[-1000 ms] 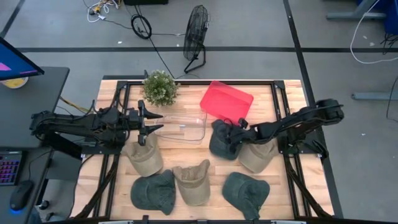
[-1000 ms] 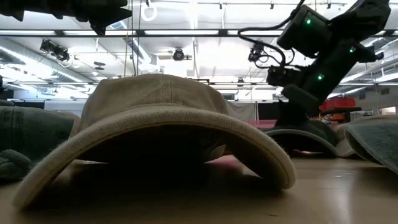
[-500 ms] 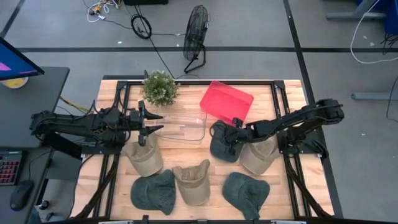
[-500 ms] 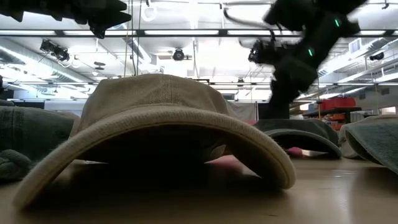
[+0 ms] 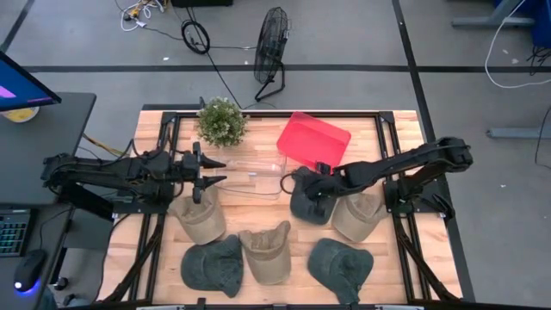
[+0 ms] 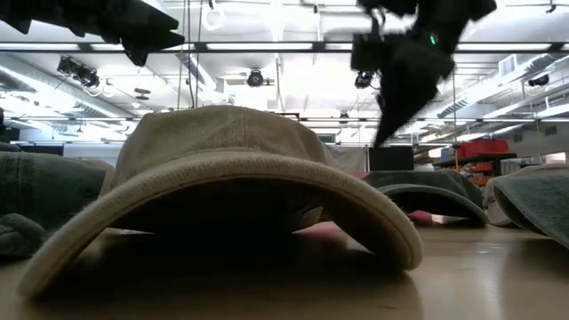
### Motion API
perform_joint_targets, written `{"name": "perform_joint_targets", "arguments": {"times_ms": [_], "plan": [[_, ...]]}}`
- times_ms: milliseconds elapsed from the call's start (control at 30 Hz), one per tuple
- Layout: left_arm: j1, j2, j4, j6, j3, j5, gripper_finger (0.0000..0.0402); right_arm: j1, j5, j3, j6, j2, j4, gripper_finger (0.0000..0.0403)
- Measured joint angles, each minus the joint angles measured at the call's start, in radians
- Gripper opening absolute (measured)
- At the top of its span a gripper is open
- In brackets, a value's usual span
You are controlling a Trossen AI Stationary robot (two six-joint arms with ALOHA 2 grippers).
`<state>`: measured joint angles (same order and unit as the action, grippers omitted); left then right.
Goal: Pick & Place hat
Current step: Put the top black cap into the red bin
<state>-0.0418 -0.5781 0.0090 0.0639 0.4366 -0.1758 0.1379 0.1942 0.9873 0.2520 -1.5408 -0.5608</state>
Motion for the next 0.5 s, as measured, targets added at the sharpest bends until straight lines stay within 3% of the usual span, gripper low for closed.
{"name": "perform_joint_targets", "arguments": {"times_ms": [333,500], "plan": [[0.0,-0.005,-0.007,0.004,0.0,0.0,0.0181,-0.012,-0.001,0.002,0.03,-0.132,0.017,0.0199],[0.0,-0.005,-0.007,0.004,0.0,0.0,0.0181,-0.024,0.007,0.004,0.107,-0.166,0.029,0.0237]]}}
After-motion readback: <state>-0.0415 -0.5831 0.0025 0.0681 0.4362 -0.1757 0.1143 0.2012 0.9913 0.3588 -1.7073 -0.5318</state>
